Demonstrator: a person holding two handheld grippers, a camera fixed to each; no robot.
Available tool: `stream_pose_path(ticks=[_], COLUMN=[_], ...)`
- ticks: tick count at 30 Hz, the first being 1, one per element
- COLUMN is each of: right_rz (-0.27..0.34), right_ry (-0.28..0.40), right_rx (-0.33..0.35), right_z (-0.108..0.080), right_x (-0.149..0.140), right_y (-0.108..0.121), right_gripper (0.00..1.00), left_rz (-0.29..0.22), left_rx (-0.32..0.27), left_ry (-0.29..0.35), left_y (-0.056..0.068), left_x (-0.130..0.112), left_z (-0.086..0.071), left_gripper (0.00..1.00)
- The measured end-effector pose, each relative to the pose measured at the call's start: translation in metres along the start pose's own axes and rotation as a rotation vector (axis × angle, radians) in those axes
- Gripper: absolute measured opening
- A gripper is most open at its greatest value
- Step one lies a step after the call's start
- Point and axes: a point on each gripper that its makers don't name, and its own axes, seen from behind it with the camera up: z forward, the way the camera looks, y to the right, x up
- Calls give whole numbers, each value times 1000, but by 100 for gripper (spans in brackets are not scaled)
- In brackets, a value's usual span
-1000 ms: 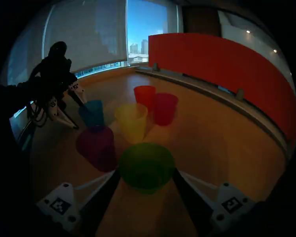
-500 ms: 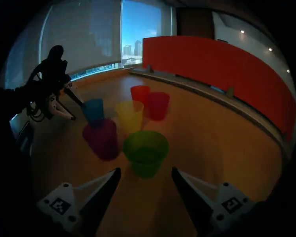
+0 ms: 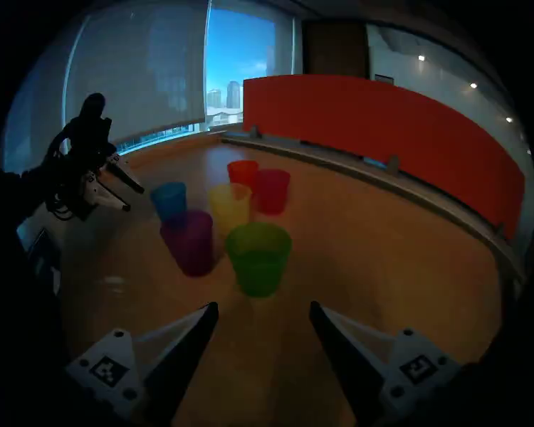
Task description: Pour water
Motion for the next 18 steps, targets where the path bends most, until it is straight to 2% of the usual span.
stream_pose_path(ticks=[6,18], right_rz=[37,86], right_ry=[44,142], right_rx=[-43,-192], right_z=[-9,-26], right_x=[6,25], right_y=[6,36], right_gripper=[99,99], left_rz=[-44,-51], left_rx=[37,179], left_ry=[45,171], left_y=[-6,-33], left_x=[8,29], left_z=[-6,-25], left_gripper=[80,80])
